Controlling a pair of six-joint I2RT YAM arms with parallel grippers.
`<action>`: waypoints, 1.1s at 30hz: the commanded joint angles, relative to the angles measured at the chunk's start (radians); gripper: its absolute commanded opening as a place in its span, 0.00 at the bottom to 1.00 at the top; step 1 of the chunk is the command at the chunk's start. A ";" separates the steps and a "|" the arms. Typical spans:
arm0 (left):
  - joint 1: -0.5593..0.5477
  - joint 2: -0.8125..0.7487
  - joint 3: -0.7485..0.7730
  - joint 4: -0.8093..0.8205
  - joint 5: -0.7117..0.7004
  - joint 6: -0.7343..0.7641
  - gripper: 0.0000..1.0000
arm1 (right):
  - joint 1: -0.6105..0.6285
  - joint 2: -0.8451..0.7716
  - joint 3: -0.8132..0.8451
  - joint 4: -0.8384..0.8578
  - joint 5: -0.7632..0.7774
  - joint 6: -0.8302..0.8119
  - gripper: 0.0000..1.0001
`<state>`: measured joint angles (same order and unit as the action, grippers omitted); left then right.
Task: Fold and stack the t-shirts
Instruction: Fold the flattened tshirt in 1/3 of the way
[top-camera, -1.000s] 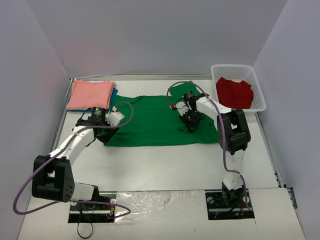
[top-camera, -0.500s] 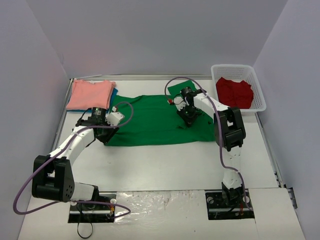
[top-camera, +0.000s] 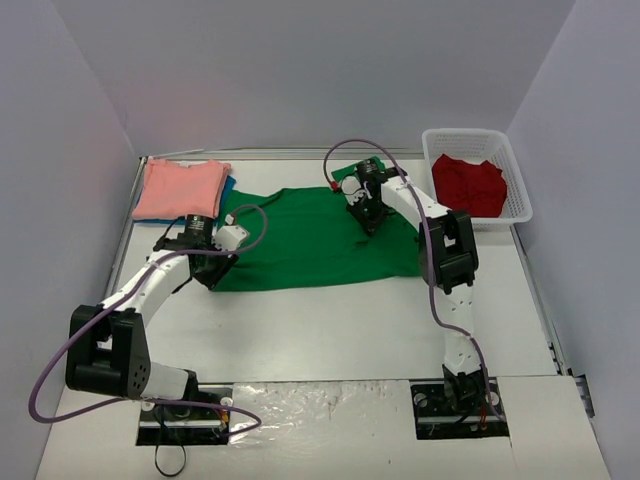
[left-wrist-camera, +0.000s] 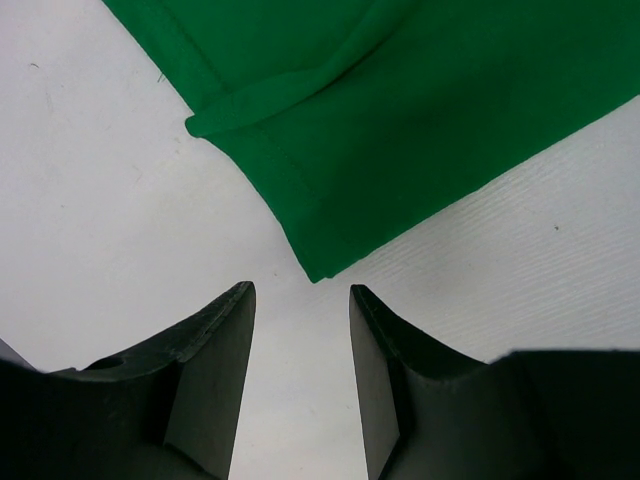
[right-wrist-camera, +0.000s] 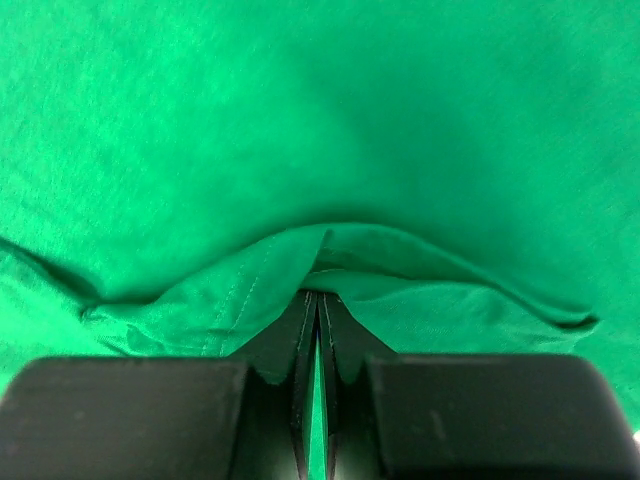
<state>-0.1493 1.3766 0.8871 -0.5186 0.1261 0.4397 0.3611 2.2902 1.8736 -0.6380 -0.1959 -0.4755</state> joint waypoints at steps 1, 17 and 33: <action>0.007 0.006 0.012 -0.009 -0.016 -0.010 0.41 | 0.007 0.014 0.061 -0.023 0.001 -0.018 0.00; 0.008 0.027 0.004 -0.001 -0.031 -0.015 0.41 | 0.003 0.006 0.160 -0.020 0.061 -0.015 0.00; 0.010 0.004 0.009 0.000 -0.003 -0.015 0.41 | 0.027 -0.314 -0.221 0.009 0.093 0.017 0.00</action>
<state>-0.1490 1.4189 0.8871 -0.5171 0.1089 0.4362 0.3645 2.0006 1.7226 -0.5949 -0.1162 -0.4744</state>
